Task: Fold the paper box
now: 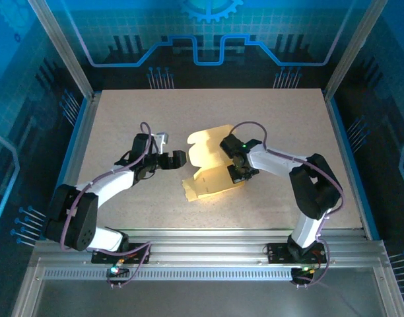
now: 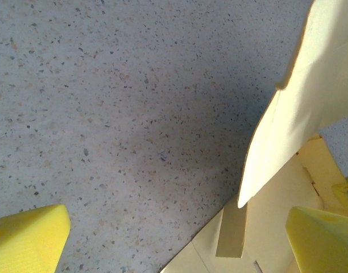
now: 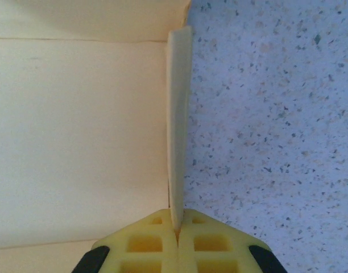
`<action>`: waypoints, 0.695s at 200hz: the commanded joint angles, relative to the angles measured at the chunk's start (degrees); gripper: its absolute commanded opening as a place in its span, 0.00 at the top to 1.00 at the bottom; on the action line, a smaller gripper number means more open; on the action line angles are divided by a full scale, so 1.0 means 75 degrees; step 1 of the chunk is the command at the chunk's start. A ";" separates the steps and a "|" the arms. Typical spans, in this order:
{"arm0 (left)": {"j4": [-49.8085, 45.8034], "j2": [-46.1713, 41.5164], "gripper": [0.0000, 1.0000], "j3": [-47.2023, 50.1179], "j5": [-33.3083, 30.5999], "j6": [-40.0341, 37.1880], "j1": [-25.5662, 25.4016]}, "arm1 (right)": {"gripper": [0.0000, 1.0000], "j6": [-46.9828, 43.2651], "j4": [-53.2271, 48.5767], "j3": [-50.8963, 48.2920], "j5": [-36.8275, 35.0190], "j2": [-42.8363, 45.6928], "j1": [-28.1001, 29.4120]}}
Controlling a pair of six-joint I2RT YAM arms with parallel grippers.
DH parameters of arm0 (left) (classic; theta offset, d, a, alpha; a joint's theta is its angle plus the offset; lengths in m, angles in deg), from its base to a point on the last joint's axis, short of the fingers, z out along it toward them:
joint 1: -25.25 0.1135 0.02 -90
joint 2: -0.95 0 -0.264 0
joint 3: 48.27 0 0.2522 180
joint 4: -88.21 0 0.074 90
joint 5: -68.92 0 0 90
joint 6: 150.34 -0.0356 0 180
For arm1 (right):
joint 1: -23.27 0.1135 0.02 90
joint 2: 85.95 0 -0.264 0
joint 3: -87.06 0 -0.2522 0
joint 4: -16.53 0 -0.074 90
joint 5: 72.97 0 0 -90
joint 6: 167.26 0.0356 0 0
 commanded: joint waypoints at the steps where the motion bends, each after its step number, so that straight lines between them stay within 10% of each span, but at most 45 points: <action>1: 0.0705 -0.0650 0.01 0.0439 0.0203 -0.0225 0.0013 | 0.97 0.0332 -0.0595 0.0045 -0.0723 -0.0680 0.0254; 64: 0.0399 -0.2283 0.01 0.0859 -0.0955 -0.2876 -0.1979 | 0.99 0.0364 -0.0577 0.0197 -0.1052 -0.0962 0.0227; 139: 0.0099 0.0026 0.23 -0.0101 -0.0594 -0.4834 -0.3460 | 0.99 -0.0188 0.0167 -0.0044 0.1573 -0.0596 -0.0396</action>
